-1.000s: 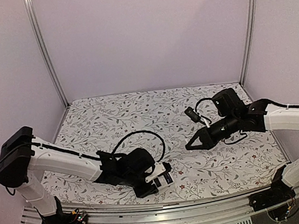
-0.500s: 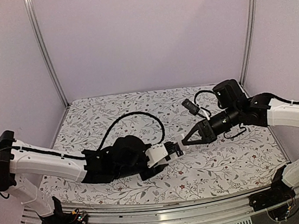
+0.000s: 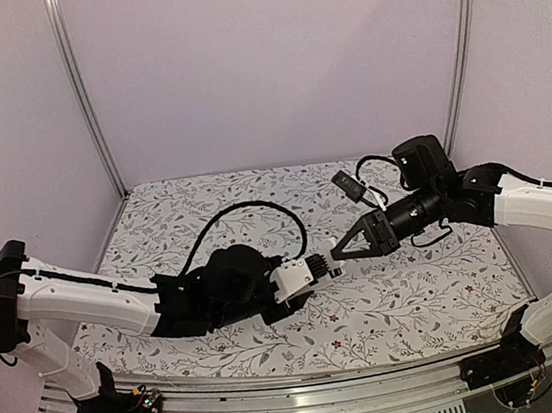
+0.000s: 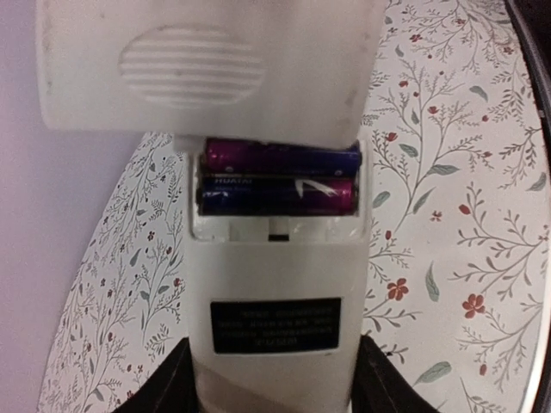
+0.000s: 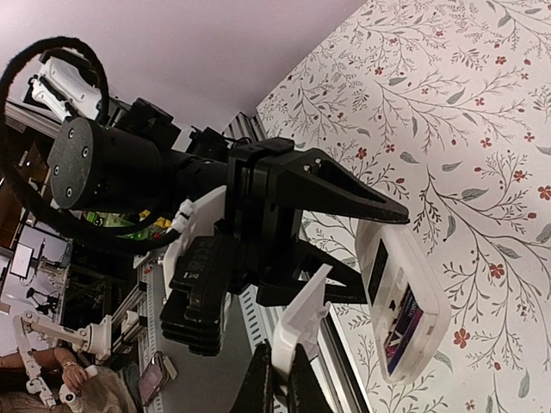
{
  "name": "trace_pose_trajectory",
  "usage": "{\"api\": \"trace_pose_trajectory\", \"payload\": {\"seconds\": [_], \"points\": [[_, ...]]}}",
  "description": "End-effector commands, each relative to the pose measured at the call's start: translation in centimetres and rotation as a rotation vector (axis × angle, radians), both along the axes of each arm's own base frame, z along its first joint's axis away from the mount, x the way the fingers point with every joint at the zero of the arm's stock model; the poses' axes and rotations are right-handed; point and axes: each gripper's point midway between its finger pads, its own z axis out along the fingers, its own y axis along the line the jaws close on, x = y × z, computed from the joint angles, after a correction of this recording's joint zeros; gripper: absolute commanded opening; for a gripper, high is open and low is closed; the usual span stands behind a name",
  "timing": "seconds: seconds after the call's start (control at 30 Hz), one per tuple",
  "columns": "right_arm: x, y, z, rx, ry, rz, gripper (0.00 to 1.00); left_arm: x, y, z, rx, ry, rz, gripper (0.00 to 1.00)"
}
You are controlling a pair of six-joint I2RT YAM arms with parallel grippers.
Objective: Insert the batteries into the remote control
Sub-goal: Load the battery cover onto the remote control without the battery cover.
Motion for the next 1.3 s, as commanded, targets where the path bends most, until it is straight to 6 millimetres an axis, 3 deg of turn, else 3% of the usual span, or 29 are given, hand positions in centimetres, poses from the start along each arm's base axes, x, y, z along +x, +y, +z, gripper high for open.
{"api": "trace_pose_trajectory", "payload": {"seconds": [0.0,1.0,1.27], "points": [[0.1,0.3,-1.0,-0.035,0.032,0.006,0.00,0.1,-1.0,3.5,-0.089,-0.043,0.004,0.00],[1.4,-0.2,-3.2,-0.123,0.016,-0.064,0.00,-0.4,-1.0,5.0,-0.127,-0.043,0.001,0.00],[2.0,-0.2,-3.5,-0.139,0.003,-0.084,0.01,-1.6,-1.6,6.1,-0.183,-0.043,-0.044,0.00]]}}
